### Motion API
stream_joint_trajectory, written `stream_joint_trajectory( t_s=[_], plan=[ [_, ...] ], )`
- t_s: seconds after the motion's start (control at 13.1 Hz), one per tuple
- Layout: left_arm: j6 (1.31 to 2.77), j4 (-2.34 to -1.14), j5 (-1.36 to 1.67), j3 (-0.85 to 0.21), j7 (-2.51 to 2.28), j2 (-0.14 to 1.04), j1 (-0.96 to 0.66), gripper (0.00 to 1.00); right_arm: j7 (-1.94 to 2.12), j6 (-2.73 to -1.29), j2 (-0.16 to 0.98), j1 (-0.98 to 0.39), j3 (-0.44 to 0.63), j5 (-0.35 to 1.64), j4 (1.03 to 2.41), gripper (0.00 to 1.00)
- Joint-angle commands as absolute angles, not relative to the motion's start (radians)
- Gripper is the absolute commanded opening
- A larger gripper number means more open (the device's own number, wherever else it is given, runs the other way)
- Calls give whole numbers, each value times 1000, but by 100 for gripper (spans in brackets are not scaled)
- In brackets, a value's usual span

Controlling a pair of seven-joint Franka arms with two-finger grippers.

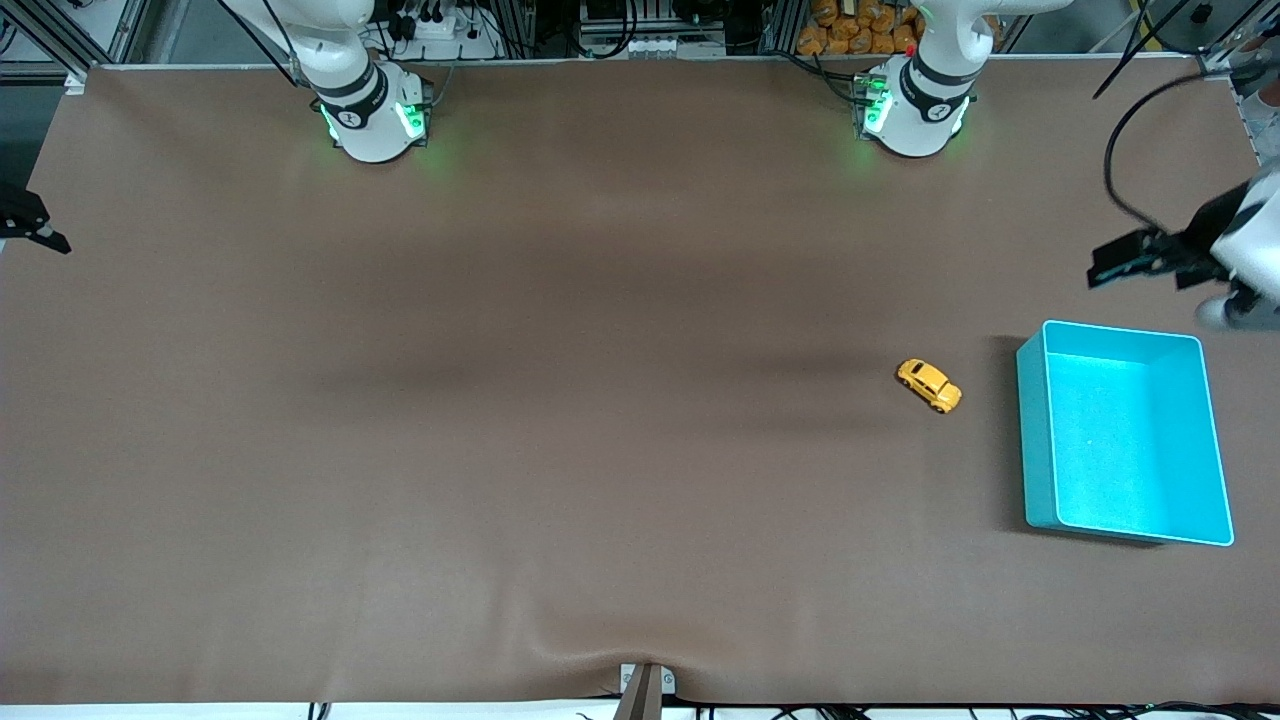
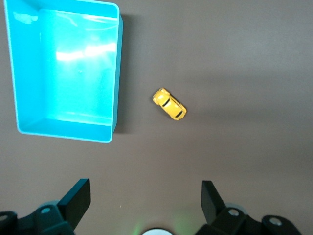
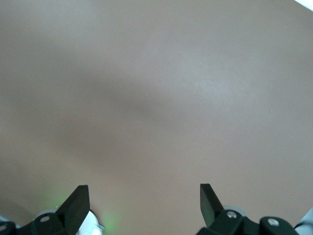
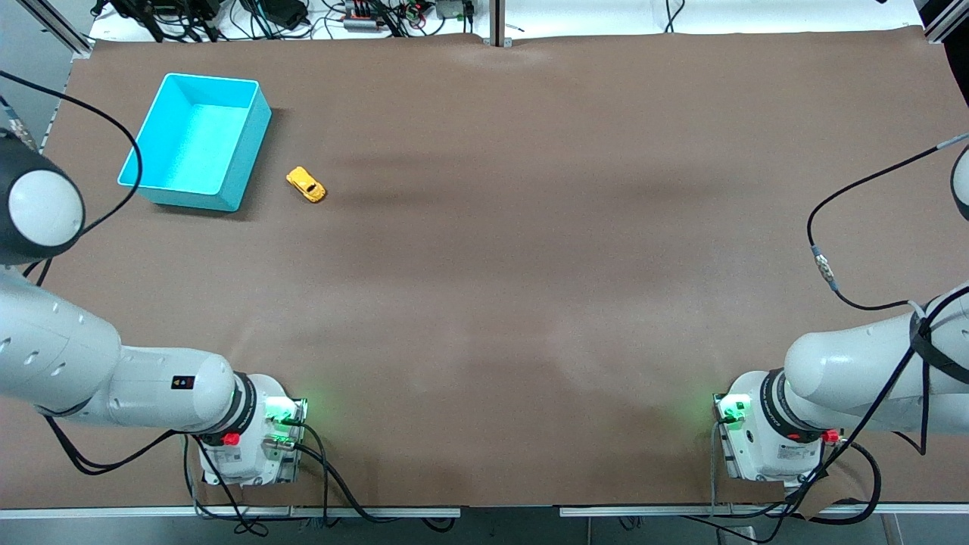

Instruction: Wind and store yellow beetle car

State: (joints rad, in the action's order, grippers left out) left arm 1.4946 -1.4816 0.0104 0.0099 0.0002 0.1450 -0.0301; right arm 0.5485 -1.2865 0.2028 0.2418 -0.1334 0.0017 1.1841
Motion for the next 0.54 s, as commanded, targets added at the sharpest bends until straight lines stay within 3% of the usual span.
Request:
stream_joint_trajectory(
  t_s=[0.0,0.31,0.46],
  plan=[
    [1541,-1465,-15,5,-43,216,-29,100,277,-1281,160,193,-146,-12,1181,100],
    [1666,-1465,-12,5,-159,330,-35,100,95,-1301,78,190,-150,-9,1261,100],
    [1701,-1466,-11,5,-239,383,-31,100,60,-1374,2,190,-150,-6,1392,100]
  ],
)
